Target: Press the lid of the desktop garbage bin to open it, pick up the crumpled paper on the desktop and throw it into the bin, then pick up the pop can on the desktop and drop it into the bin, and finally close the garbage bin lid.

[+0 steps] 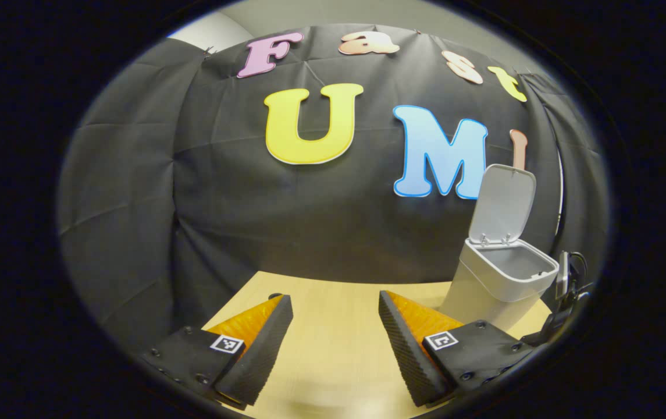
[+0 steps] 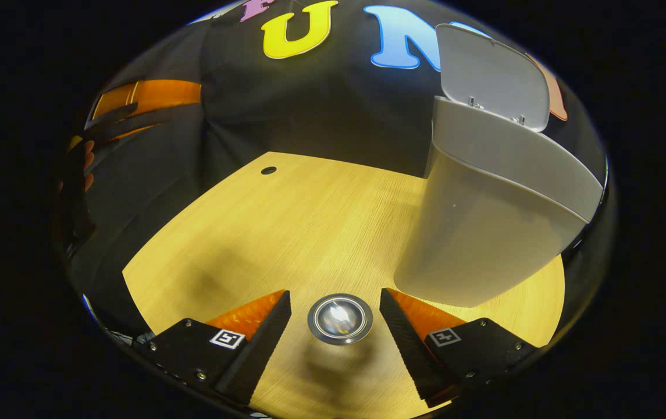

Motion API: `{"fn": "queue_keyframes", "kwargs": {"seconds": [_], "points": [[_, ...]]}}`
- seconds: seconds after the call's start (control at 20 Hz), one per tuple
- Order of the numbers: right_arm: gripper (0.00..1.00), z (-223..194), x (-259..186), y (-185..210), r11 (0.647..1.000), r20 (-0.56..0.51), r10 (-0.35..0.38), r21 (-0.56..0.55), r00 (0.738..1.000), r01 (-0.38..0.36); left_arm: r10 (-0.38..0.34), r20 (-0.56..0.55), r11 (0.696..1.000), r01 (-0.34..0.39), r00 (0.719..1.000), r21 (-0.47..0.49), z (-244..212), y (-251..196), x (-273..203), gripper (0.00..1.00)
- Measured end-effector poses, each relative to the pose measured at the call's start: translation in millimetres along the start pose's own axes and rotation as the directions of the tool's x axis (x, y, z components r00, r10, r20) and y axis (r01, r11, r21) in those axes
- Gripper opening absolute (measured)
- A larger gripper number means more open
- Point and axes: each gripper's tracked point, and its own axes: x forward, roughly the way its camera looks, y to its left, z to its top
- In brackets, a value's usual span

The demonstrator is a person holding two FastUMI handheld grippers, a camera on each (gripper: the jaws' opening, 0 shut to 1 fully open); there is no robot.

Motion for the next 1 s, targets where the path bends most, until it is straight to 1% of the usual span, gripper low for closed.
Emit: {"fn": "queue_keyframes", "kwargs": {"seconds": [0.15,0.2,0.25,0.5,0.6,0.7,0.75,0.8,0.9,1.0], "points": [[0.99,-9,7,3,1.0,-0.029,0.001,-0.015,1.0,-0.001,0.014,-0.007,1.0,-0.014,1.0,-0.001,-3,7,-1,0.99],[0.95,-12,8,4,1.0,-0.038,0.001,-0.02,0.999,-0.002,0.017,-0.009,1.0,-0.017,1.0,-0.001,-3,9,-1,0.99],[0.99,-14,10,4,1.0,-0.045,-0.002,-0.025,0.999,0.001,0.019,-0.01,1.0,-0.019,1.0,-0.001,-3,10,-2,0.99],[0.99,-23,19,-2,0.999,-0.076,-0.023,-0.042,0.997,0.02,0.02,-0.015,1.0,-0.02,1.0,-0.003,-5,10,0,0.99],[0.96,-27,20,-4,0.999,-0.087,-0.026,-0.048,0.996,0.022,0.018,-0.016,1.0,-0.018,1.0,-0.007,-6,10,1,0.99],[0.82,-26,18,-4,0.998,-0.085,-0.03,-0.051,0.996,0.025,0.015,-0.017,1.0,-0.015,1.0,-0.012,-6,8,2,0.99],[0.85,-26,19,-5,0.998,-0.081,-0.034,-0.054,0.996,0.03,0.013,-0.016,1.0,-0.013,1.0,-0.014,-5,7,1,0.99],[0.85,-24,17,-5,0.998,-0.076,-0.035,-0.053,0.996,0.031,0.011,-0.017,1.0,-0.011,1.0,-0.015,-6,6,1,0.98],[0.84,-18,13,-5,0.999,-0.058,-0.03,-0.043,0.998,0.028,0.007,-0.016,1.0,-0.007,1.0,-0.015,-6,4,2,0.99],[0.84,-7,6,-5,0.999,-0.029,-0.026,-0.038,0.999,0.025,0.006,-0.015,1.0,-0.006,1.0,-0.016,-6,4,1,0.98]]}}
